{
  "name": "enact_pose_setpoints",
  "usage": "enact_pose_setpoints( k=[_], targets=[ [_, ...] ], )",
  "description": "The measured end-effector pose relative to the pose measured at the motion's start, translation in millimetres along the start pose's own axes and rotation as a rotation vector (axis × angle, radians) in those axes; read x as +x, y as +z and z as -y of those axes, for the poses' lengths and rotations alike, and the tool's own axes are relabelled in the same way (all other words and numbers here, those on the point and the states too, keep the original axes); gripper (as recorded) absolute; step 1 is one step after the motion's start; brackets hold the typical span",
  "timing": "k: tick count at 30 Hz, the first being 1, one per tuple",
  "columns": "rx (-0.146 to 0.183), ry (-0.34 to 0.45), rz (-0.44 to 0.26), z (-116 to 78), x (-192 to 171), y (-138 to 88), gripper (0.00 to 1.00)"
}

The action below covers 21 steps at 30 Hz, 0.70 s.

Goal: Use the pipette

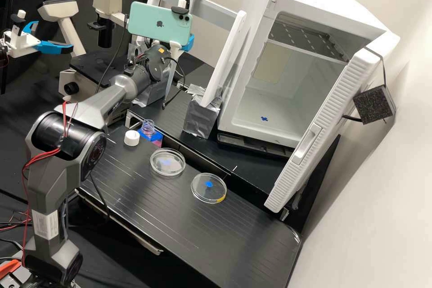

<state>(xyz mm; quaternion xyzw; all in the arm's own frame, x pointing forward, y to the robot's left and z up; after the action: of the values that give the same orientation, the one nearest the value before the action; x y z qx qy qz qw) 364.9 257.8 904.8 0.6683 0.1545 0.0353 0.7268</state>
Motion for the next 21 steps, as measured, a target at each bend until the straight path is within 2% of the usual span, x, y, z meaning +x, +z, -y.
enact_pose_setpoints(
  k=[14, 21],
  targets=[
    [0.0, 0.0, 0.0, 0.0, 0.0, 0.0, 1.0],
    [0.003, -0.024, -0.016, 10.4, -6.2, 6.7, 1.0]
  ],
)
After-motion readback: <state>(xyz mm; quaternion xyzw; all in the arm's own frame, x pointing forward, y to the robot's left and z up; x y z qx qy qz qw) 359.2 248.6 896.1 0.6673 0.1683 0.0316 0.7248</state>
